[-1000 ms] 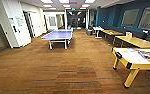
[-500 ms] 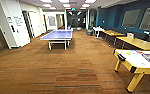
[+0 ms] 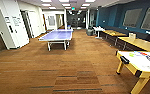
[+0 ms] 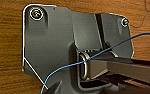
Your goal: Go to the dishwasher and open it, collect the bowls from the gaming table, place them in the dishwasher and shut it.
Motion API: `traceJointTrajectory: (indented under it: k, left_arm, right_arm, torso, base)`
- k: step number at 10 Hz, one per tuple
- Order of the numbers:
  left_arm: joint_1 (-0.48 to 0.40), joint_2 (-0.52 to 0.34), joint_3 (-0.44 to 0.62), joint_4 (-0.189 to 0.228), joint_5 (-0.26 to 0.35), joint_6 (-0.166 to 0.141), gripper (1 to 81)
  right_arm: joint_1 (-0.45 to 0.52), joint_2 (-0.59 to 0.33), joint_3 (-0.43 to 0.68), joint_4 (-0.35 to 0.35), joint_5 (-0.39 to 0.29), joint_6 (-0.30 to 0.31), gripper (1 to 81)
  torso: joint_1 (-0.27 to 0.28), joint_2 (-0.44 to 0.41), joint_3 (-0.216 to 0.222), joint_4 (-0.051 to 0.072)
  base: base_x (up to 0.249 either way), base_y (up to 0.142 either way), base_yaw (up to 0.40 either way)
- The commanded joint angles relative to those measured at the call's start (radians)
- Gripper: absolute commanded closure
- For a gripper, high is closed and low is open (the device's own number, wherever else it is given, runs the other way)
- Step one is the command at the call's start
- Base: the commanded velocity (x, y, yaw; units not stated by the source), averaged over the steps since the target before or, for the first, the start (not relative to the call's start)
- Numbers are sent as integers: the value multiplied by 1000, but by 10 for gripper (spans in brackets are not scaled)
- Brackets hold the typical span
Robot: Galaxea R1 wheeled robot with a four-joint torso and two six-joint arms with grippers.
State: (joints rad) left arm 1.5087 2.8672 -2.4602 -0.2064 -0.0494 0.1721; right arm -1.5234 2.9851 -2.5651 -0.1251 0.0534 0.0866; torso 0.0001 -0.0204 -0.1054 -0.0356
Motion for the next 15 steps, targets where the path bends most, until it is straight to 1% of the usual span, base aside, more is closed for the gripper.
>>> traceJointTrajectory:
  k: [1, 15]
  left_arm:
    - [-35, -6, -16, 1, 63, 6, 10]
    - [-35, 3, -17, 1, 62, 9, 10]
  right_arm:
    - [36, 5, 10, -5, -55, -2, 10]
    - [33, 4, 5, -10, -55, -2, 10]
  torso:
    - [0, 0, 0, 0]
    - [0, 0, 0, 0]
  base:
    - [212, 0, 0]
    - [212, 0, 0]
